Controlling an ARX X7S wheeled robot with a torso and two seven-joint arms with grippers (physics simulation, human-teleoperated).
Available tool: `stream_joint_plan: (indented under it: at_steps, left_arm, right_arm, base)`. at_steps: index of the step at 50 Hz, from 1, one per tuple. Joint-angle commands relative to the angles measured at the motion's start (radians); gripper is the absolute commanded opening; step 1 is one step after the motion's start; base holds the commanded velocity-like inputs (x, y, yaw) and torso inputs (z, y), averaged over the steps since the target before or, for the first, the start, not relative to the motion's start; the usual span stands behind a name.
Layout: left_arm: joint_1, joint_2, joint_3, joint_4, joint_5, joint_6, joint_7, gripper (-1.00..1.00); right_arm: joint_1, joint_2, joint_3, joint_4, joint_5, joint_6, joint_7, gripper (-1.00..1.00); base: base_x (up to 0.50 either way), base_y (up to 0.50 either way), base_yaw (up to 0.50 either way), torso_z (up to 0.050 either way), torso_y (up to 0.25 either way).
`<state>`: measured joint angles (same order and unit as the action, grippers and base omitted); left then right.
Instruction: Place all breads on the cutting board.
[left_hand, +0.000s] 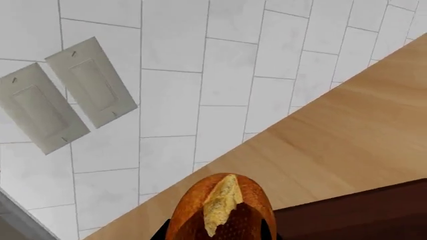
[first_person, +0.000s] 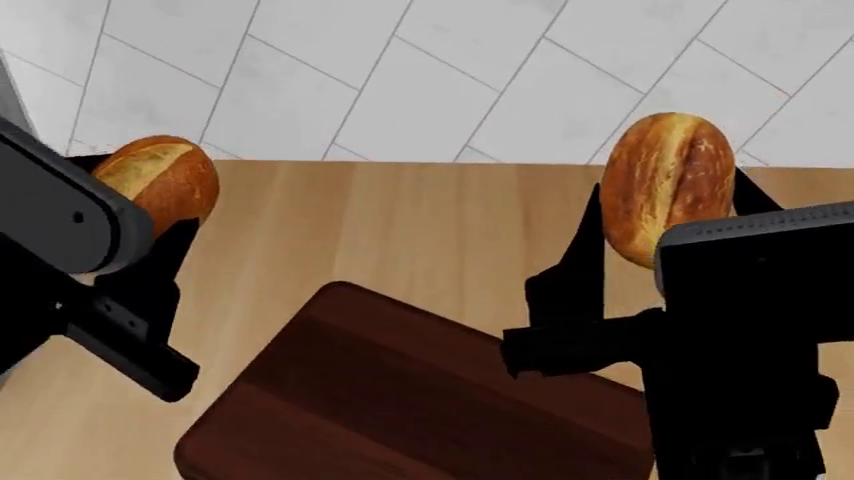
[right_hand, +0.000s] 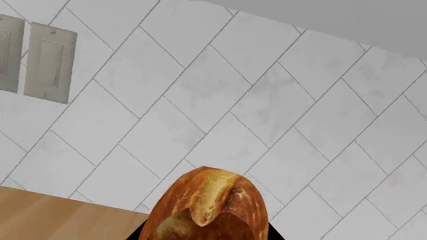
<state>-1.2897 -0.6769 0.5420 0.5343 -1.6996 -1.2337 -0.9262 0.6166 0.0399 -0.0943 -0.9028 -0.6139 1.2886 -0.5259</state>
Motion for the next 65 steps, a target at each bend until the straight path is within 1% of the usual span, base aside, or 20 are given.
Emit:
stream_joint_plan:
  at_steps: [1,9,16,21,33,48,59,65]
  left_arm:
    - [0.039,0.095,0.032,-0.058,0.182,0.028,0.168,-1.00]
    - [0.055,0.111,0.055,-0.081,0.216,0.039,0.200,-1.00]
    - [0.079,0.112,0.074,-0.106,0.262,0.058,0.247,-1.00]
    - [0.097,0.114,0.097,-0.132,0.305,0.071,0.290,-1.00]
    - [0.120,0.091,0.115,-0.133,0.326,0.073,0.301,-1.00]
    - [0.129,0.101,0.141,-0.119,0.310,0.060,0.297,-1.00]
    - [0.160,0.111,0.174,-0.122,0.325,0.066,0.326,-1.00]
    - [0.167,0.124,0.192,-0.160,0.346,0.080,0.375,-1.00]
  right_arm:
    - [-0.014,-0.037,0.083,0.051,0.162,0.030,0.016,-1.00]
    - [-0.055,-0.036,0.107,0.092,0.386,0.057,0.108,-1.00]
    - [-0.074,-0.033,0.133,0.136,0.499,0.053,0.155,-1.00]
    - [-0.103,-0.014,0.128,0.176,0.530,0.042,0.159,-1.00]
    - [-0.159,-0.005,0.159,0.205,0.574,0.015,0.172,-1.00]
    - [-0.203,-0.012,0.185,0.240,0.637,-0.006,0.194,-1.00]
    - [-0.222,-0.009,0.187,0.262,0.680,-0.013,0.215,-1.00]
    - [-0.228,-0.004,0.186,0.267,0.698,-0.022,0.227,-1.00]
  base:
    - [0.00,0.00,0.00,0.000,0.000]
    - [0.00,0.00,0.00,0.000,0.000]
    - [0.00,0.00,0.00,0.000,0.000]
    - [0.00,0.00,0.00,0.000,0.000]
    - [0.00,0.00,0.00,0.000,0.000]
    - [0.00,0.00,0.00,0.000,0.000]
    - [0.00,0.00,0.00,0.000,0.000]
    - [0.00,0.00,0.00,0.000,0.000]
